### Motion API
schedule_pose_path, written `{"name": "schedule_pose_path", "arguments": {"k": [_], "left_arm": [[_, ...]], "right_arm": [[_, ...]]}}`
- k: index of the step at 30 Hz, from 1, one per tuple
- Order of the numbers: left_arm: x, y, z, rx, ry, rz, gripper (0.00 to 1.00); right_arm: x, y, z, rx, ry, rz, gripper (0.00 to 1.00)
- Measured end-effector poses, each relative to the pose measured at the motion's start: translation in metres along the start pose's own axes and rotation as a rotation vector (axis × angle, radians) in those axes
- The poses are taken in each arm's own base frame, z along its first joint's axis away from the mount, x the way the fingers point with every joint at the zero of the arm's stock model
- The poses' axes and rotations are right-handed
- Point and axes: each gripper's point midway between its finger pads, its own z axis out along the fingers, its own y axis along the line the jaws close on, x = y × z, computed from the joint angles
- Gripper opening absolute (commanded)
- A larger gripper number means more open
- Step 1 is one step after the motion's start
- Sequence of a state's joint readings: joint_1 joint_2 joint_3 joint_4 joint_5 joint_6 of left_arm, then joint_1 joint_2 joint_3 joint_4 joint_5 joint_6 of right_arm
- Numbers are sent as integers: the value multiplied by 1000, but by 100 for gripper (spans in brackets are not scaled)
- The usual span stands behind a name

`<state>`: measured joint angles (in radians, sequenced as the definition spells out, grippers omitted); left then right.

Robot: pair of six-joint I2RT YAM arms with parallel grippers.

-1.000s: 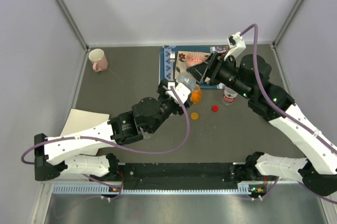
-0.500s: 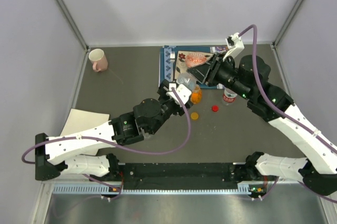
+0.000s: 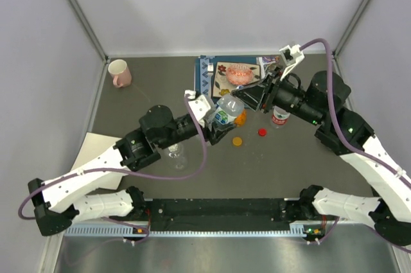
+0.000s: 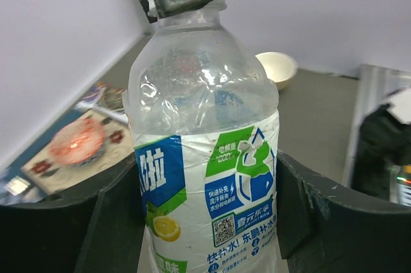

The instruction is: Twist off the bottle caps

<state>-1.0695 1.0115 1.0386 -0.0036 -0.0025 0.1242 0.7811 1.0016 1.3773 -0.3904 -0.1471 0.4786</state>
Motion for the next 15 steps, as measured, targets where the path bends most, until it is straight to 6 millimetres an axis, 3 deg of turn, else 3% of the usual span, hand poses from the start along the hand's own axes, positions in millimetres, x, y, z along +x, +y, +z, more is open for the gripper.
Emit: {"name": "schedule_pose_path", "arguments": {"k": [8,15], "left_arm": [[-24,-27,-15,379,-53,-209,45],[-45,-63,-33,710,-97,-308,46]], "right_arm": [[-6,42,-15,-247,16,-177,0],[-3,81,-44,-524,-15,-318,0]]}}
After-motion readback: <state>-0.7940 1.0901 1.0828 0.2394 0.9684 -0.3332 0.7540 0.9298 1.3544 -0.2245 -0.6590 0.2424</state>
